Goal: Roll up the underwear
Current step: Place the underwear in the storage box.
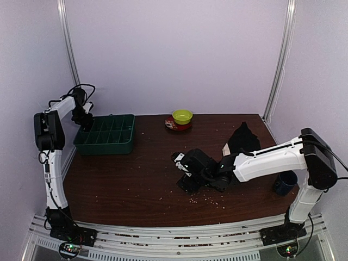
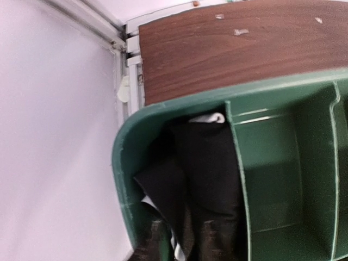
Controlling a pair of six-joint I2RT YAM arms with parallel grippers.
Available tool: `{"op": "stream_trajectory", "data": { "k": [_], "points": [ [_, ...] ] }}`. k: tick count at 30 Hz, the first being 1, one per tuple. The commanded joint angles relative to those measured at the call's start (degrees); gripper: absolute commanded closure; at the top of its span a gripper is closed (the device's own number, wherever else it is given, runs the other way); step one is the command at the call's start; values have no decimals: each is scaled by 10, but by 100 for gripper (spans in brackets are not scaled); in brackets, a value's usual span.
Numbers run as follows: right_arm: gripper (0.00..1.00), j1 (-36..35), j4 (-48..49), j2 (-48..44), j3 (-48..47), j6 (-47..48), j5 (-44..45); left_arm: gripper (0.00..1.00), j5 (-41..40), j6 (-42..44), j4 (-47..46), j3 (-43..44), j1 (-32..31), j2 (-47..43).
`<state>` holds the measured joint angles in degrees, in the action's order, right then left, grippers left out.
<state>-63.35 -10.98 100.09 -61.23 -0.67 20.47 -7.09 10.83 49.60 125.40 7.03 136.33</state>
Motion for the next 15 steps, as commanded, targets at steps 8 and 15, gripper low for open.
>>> {"op": "stream_trajectory", "data": {
  "k": [8,15],
  "points": [
    [0,-5,-4,9,-6,0,11,81,-70,24,-54,10,-4,46],
    [0,-5,-5,9,-5,-2,18,81,-51,41,-59,12,-6,64]
  ]
}}
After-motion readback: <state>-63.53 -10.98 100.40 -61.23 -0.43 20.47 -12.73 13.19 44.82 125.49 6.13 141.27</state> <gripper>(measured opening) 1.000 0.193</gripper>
